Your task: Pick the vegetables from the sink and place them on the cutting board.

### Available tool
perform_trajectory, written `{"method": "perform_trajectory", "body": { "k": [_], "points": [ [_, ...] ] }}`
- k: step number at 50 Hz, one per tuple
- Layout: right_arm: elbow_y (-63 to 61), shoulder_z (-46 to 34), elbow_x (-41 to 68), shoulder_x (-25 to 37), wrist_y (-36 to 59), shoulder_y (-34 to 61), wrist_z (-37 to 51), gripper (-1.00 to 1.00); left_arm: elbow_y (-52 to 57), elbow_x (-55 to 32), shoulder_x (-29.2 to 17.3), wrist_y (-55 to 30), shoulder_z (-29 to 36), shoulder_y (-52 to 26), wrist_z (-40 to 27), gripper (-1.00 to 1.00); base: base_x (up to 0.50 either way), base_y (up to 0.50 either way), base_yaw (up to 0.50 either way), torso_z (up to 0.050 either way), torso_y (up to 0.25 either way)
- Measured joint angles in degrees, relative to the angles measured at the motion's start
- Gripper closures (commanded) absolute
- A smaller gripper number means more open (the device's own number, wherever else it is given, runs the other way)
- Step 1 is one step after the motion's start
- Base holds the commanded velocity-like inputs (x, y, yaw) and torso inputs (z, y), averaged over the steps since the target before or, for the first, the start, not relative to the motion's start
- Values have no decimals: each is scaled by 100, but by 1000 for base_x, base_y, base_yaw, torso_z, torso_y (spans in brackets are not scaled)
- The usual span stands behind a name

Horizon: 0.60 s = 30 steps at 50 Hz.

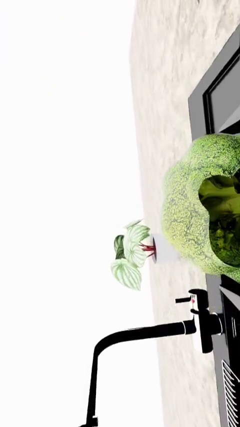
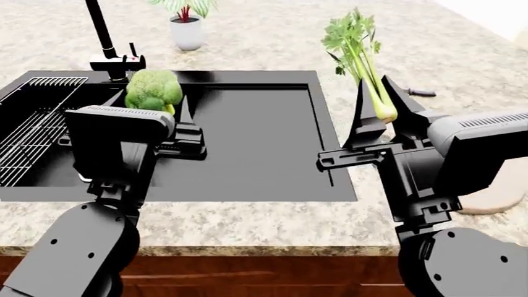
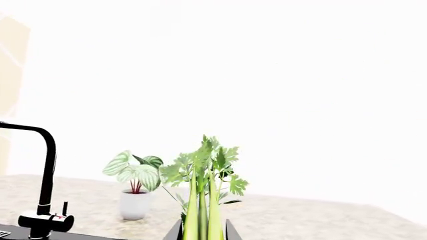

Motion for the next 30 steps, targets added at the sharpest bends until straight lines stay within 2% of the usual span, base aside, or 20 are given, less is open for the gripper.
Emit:
{"method": "perform_trajectory", "body": {
  "k": [6,30],
  "points": [
    [-5,-2,-22,-7,6,-1,-14,100,5,-28,-3,2,-9,2,-8,100,180,-500,0,0,0],
    [-65,-18,54,-30,193,56,13,100,98,-135,-17,11,-41,42,-64,100,1,-500,0,0,1]
  ]
}}
